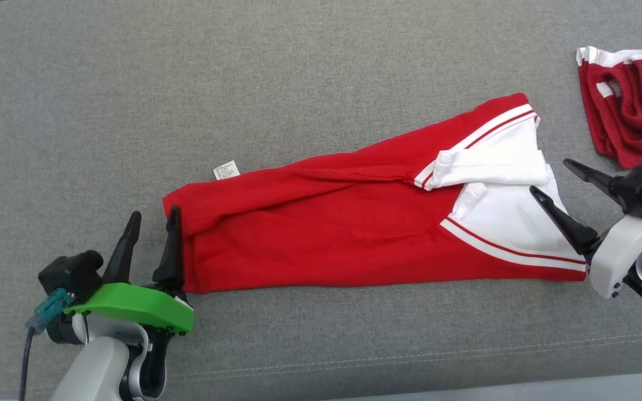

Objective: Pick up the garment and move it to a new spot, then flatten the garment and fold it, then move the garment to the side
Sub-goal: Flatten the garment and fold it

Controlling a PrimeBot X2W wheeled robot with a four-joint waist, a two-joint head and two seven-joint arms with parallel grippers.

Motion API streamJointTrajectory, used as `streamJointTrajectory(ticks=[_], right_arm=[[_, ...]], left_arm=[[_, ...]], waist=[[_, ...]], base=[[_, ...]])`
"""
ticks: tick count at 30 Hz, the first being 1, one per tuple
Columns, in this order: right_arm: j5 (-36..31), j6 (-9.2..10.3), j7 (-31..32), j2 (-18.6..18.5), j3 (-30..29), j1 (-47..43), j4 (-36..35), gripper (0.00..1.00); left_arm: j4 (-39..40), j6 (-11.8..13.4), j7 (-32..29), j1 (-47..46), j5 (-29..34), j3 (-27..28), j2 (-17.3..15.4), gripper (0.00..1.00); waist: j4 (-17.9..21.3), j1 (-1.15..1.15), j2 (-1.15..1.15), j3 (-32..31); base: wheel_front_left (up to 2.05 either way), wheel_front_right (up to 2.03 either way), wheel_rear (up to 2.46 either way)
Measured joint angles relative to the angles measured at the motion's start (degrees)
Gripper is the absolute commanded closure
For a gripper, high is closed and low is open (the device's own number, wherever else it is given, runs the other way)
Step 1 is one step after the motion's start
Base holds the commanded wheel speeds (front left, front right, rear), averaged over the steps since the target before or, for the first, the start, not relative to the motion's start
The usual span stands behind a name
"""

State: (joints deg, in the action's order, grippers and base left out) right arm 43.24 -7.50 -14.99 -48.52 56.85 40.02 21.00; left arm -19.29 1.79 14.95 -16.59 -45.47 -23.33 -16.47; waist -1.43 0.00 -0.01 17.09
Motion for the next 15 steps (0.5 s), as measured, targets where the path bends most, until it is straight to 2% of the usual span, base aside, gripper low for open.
streamJointTrajectory(ticks=[5,9,15], right_arm=[[0.67,0.0,0.0,-1.63,-1.65,-4.05,-2.08,0.0],[0.84,0.0,-0.03,-2.0,-4.69,-6.36,-3.42,0.0],[3.77,0.0,-0.07,0.26,-10.61,-9.89,-2.86,0.0]], left_arm=[[6.44,1.77,0.01,3.53,3.63,2.74,-0.08,0.0],[9.31,2.81,0.01,5.19,6.26,2.43,0.08,0.0],[11.49,3.9,0.01,5.86,7.73,1.89,1.15,0.0]], waist=[[0.66,0.0,0.0,-1.73],[1.76,0.0,0.0,-3.77],[2.63,0.0,0.0,-6.54]], base=[[0.0,0.0,0.0],[0.0,0.0,0.0],[0.0,0.0,0.0]])
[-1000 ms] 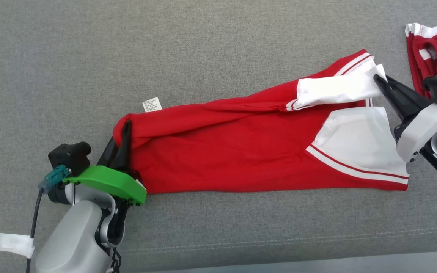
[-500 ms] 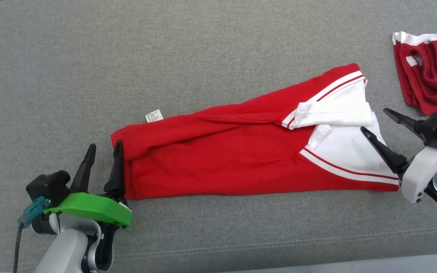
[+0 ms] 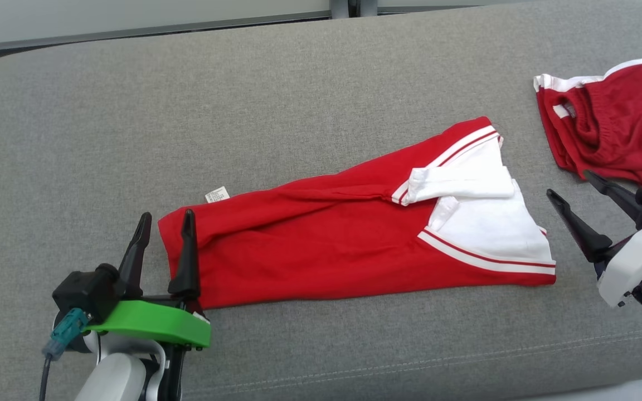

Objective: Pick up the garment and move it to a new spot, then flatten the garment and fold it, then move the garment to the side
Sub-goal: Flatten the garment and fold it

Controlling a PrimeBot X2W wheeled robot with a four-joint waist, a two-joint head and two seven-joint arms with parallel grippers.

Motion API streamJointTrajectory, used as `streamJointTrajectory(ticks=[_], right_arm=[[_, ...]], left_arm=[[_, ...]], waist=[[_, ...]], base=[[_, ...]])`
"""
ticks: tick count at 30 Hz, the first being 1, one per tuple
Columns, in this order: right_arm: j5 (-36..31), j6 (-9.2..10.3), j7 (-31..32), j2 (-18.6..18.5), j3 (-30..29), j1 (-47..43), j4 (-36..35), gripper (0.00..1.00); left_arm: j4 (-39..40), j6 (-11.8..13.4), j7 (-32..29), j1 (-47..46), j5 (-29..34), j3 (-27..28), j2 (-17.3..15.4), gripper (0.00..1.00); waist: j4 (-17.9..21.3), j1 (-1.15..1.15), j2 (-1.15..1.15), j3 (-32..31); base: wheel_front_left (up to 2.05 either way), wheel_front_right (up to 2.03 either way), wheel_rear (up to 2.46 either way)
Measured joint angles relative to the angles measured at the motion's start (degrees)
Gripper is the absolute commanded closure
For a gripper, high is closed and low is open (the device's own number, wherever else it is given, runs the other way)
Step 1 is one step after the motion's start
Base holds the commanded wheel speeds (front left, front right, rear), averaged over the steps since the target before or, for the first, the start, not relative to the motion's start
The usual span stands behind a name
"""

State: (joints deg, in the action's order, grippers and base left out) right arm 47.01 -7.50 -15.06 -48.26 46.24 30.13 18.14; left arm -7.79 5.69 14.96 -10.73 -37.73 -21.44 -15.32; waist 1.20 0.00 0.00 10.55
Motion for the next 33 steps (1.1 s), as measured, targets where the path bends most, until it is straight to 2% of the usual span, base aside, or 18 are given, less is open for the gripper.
streamJointTrajectory(ticks=[5,13,24,33], right_arm=[[2.78,0.0,0.0,2.38,-6.0,-3.84,2.14,0.0],[4.81,0.0,1.24,6.22,-10.62,-6.03,8.02,0.0],[4.91,0.0,5.49,14.11,-15.99,-2.91,19.58,0.0],[7.81,0.0,10.25,19.82,-19.68,1.45,29.43,0.0]], left_arm=[[1.53,1.22,0.01,1.49,1.63,-0.25,0.41,0.0],[2.6,2.71,0.0,4.05,3.57,-0.47,0.4,0.0],[3.0,3.24,-0.22,4.15,4.81,-1.51,0.11,0.0],[3.05,3.08,-0.24,2.99,5.02,-2.41,1.12,0.0]], waist=[[-0.37,0.0,0.0,-1.99],[-2.83,0.0,0.0,-3.81],[-6.48,0.0,0.0,-3.94],[-9.57,0.0,0.0,-2.09]], base=[[0.0,0.0,0.0],[0.0,0.0,0.0],[0.0,0.0,0.0],[0.0,0.0,0.0]])
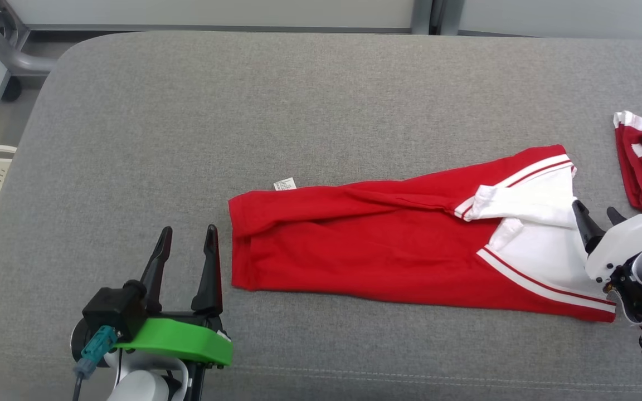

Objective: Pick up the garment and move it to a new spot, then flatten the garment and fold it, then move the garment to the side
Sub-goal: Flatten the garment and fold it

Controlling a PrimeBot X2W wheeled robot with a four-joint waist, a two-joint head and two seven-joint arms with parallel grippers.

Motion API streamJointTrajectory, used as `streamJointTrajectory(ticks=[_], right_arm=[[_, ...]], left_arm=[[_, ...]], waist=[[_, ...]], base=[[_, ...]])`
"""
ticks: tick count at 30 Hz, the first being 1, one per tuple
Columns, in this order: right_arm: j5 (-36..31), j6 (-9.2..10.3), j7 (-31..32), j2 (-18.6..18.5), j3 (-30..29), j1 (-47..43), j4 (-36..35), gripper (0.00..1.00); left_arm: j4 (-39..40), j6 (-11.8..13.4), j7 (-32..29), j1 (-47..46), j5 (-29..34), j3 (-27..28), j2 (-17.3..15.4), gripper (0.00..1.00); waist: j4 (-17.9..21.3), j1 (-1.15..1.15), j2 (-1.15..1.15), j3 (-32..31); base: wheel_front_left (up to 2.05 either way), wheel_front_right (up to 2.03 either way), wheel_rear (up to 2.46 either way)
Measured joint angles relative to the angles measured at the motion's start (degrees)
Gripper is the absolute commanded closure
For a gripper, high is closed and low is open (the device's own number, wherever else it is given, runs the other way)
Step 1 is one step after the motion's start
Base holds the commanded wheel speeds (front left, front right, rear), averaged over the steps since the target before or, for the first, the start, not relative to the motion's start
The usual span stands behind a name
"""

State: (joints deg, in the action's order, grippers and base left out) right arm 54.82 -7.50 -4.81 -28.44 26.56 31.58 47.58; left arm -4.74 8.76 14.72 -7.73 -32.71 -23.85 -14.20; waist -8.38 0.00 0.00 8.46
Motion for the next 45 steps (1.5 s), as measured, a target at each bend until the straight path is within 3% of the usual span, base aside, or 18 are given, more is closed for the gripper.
streamJointTrajectory(ticks=[10,21,22,23,26,27,36,45], right_arm=[[1.81,0.0,3.94,3.1,-0.87,3.49,7.51,0.0],[2.08,0.15,6.75,4.27,1.58,5.84,9.73,0.0],[1.89,0.21,6.83,4.31,2.04,6.11,9.77,0.05],[1.77,0.25,6.87,4.39,2.41,6.3,9.84,0.45],[0.93,0.3,7.01,4.41,3.74,6.72,10.39,0.81],[0.89,0.29,7.03,4.48,3.96,6.96,10.62,1.0],[1.76,-0.12,6.31,4.65,4.63,7.86,10.87,1.0],[3.34,-0.05,6.73,-0.18,4.85,8.45,8.08,1.0]], left_arm=[[-0.4,-0.53,0.05,-1.09,0.16,0.03,0.8,0.0],[-0.29,-0.69,0.15,-1.42,1.07,0.08,1.33,0.0],[-0.3,-0.69,0.15,-1.46,1.1,0.07,1.38,0.0],[-0.36,-0.69,0.15,-1.48,1.11,0.07,1.43,0.0],[-0.52,-0.75,0.15,-1.7,1.19,0.05,1.67,0.0],[-0.59,-0.77,0.15,-1.76,1.19,0.11,1.7,0.0],[-0.87,-0.9,0.23,-1.87,1.19,0.65,1.69,0.0],[-0.59,-0.68,0.24,-1.79,1.32,1.26,1.19,0.0]], waist=[[-3.09,0.0,0.0,1.92],[-5.36,0.0,0.0,2.97],[-5.43,0.0,0.0,3.03],[-5.48,0.0,0.0,3.08],[-5.55,0.0,0.0,3.17],[-5.53,0.0,0.0,3.18],[-4.2,0.0,0.0,3.18],[-0.72,0.0,0.0,2.99]], base=[[0.0,0.0,0.0],[0.0,0.0,0.0],[0.0,0.0,0.0],[0.0,0.0,0.0],[0.0,0.0,0.0],[0.0,0.0,0.0],[0.0,0.0,0.0],[0.0,0.0,0.0]])
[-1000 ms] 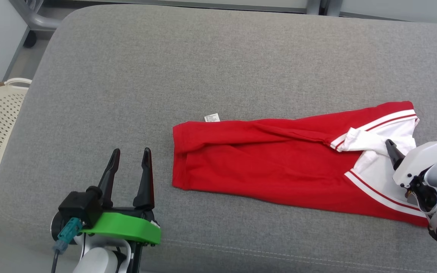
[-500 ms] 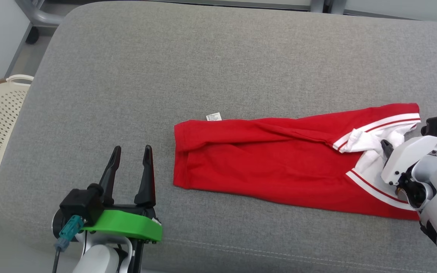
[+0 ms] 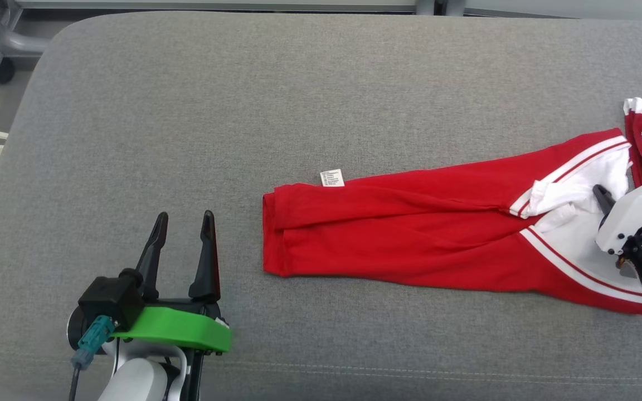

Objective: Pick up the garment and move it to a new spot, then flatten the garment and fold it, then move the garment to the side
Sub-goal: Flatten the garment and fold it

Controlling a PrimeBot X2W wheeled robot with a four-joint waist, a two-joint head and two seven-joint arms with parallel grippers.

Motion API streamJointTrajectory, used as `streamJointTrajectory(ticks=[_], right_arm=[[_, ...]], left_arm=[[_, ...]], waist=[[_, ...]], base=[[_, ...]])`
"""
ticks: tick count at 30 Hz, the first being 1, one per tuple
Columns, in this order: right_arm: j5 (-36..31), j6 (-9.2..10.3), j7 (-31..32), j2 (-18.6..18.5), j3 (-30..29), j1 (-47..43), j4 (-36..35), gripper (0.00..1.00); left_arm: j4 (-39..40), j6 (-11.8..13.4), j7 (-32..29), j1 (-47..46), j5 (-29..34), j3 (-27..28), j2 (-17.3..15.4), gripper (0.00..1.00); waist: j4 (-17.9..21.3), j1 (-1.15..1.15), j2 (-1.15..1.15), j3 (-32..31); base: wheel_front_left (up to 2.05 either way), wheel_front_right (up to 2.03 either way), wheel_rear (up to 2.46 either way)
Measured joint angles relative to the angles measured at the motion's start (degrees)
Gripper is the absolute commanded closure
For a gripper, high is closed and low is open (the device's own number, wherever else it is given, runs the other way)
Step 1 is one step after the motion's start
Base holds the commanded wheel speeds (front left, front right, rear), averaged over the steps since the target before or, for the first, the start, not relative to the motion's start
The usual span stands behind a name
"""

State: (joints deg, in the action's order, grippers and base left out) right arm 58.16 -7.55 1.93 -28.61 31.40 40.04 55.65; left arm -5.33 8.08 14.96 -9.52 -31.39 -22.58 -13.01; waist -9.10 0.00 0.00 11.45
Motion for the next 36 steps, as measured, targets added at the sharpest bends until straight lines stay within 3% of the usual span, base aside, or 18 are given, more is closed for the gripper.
streamJointTrajectory(ticks=[6,13,27,36], right_arm=[[0.77,0.01,0.91,-4.77,-0.42,1.41,-3.19,1.0],[0.85,0.02,2.31,-6.67,0.07,1.74,-6.88,1.0],[-3.42,0.05,7.31,-3.19,4.86,-0.04,-21.68,1.0],[-9.48,0.05,12.47,3.36,5.77,-1.03,-28.22,1.0]], left_arm=[[0.47,0.04,-0.01,0.04,0.02,-0.08,-0.18,0.0],[0.52,0.08,-0.01,0.15,-0.25,-0.11,-0.2,0.0],[-0.18,-0.09,-0.01,1.64,-0.76,-0.76,0.49,0.0],[-0.41,-0.9,-0.01,1.97,-0.79,-1.31,1.32,0.0]], waist=[[3.1,0.0,0.0,-0.42],[5.16,0.0,0.0,-1.48],[6.88,0.0,0.0,-5.49],[5.88,0.0,0.0,-7.76]], base=[[0.0,0.0,0.0],[0.0,0.0,0.0],[0.0,0.0,0.0],[0.0,0.0,0.0]])
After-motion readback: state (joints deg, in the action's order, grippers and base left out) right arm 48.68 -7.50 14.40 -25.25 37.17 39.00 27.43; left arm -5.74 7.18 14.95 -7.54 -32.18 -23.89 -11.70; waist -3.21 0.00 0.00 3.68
